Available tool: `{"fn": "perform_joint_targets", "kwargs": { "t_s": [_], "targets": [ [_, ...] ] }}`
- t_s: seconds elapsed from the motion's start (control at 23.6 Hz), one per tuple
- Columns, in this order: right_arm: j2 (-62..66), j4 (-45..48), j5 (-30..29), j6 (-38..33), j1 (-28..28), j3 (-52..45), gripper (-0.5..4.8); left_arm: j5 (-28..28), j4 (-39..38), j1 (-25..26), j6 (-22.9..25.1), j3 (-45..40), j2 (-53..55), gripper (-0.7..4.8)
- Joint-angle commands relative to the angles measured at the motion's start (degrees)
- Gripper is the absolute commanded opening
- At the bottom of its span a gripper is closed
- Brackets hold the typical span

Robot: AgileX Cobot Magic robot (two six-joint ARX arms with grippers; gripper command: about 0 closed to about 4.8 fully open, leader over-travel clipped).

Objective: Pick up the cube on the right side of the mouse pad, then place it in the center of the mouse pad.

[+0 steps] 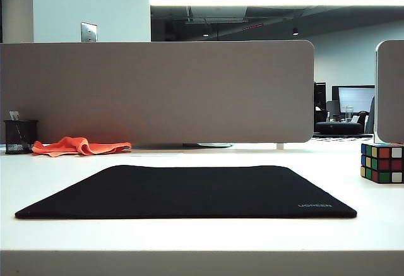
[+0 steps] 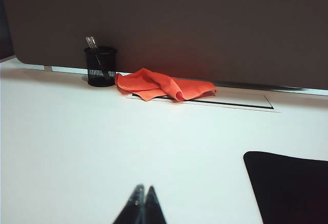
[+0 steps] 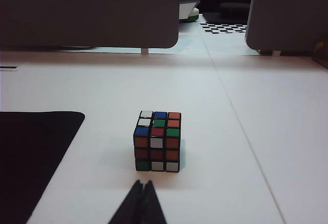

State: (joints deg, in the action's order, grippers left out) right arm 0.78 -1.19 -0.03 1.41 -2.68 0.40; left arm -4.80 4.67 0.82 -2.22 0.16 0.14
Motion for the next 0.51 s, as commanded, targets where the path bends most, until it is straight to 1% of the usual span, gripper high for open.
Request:
{"fn": "perform_joint_targets", "kwargs": {
  "t_s": [0.04, 0.08, 0.17, 0.21, 0.25, 0.42, 0.51],
  "targets": [
    [0.0, 1.1, -0.1, 0.1, 0.0, -0.3, 0.00, 0.0, 1.6, 0.0, 0.1, 0.2, 0.0, -0.05],
    [0.0, 1.2, -0.1, 0.1, 0.0, -0.3, 0.00, 0.2, 2.0, 0.0, 0.0, 0.2, 0.0, -0.06],
    [0.0, 1.7, -0.1, -0.6, 0.0, -0.3, 0.00, 3.0, 2.3, 0.0, 0.0, 0.4, 0.0, -0.06],
    [0.0, 1.6, -0.1, -3.0, 0.0, -0.3, 0.00, 5.3, 2.3, 0.0, -0.2, 0.5, 0.0, -0.06],
    [0.0, 1.4, 0.3, -3.8, 0.0, -0.3, -0.01, 6.3, 2.3, 0.0, -0.2, 0.6, 0.0, -0.06],
    [0.1, 0.6, 1.0, -6.0, 0.0, -0.2, -0.05, 8.3, 2.2, 0.0, -0.2, 2.6, 0.0, -0.05],
    [0.1, -1.4, 4.7, -12.4, 0.0, 0.0, -0.05, 7.4, 1.7, 0.0, 0.0, 5.5, 0.0, -0.06]
  ]
}}
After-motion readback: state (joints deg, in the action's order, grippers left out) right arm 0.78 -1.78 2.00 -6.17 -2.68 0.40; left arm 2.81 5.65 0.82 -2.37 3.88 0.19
